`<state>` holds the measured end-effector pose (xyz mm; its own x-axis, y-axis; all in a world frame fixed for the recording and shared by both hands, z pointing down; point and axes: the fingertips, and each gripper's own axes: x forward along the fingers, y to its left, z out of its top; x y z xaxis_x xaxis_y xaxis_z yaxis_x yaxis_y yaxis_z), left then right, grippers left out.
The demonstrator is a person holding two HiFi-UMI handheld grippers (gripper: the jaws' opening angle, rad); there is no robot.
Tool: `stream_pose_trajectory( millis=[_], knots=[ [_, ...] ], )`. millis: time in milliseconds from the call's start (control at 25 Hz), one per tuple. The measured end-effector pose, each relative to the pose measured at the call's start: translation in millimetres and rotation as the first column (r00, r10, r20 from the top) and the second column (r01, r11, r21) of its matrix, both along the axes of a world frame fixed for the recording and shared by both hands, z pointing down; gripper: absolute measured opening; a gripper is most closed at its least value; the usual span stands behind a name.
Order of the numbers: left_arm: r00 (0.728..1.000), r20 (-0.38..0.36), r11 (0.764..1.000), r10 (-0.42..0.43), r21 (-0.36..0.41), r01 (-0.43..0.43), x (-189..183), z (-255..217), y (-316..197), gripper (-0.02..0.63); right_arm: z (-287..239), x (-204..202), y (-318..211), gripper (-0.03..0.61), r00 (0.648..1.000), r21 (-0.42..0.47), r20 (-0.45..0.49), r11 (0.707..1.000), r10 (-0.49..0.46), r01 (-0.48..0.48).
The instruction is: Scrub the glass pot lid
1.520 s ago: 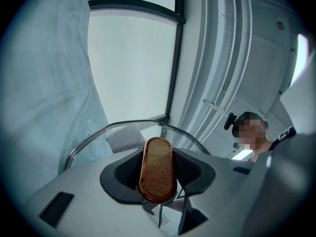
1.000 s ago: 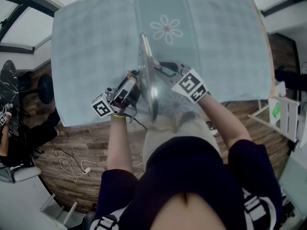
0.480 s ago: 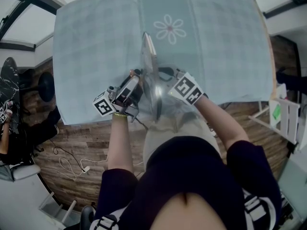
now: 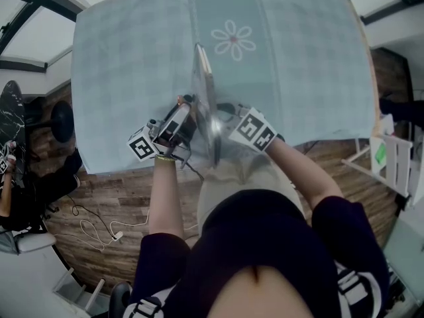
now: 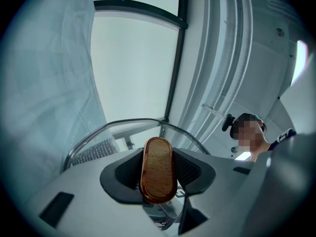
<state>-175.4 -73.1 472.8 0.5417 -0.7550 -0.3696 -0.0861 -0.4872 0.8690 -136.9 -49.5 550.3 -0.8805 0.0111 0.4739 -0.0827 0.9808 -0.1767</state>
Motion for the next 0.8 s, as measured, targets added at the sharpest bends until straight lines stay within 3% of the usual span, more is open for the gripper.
stream_pose_trajectory(
  millis=[800],
  knots=[
    [1.0, -0.023, 1.0, -0.006, 0.001, 0.006, 2, -3, 0, 0.167, 3, 23, 58, 0.078, 0.986, -0.122, -0.029, 0.979, -0.167, 0.162]
  ],
)
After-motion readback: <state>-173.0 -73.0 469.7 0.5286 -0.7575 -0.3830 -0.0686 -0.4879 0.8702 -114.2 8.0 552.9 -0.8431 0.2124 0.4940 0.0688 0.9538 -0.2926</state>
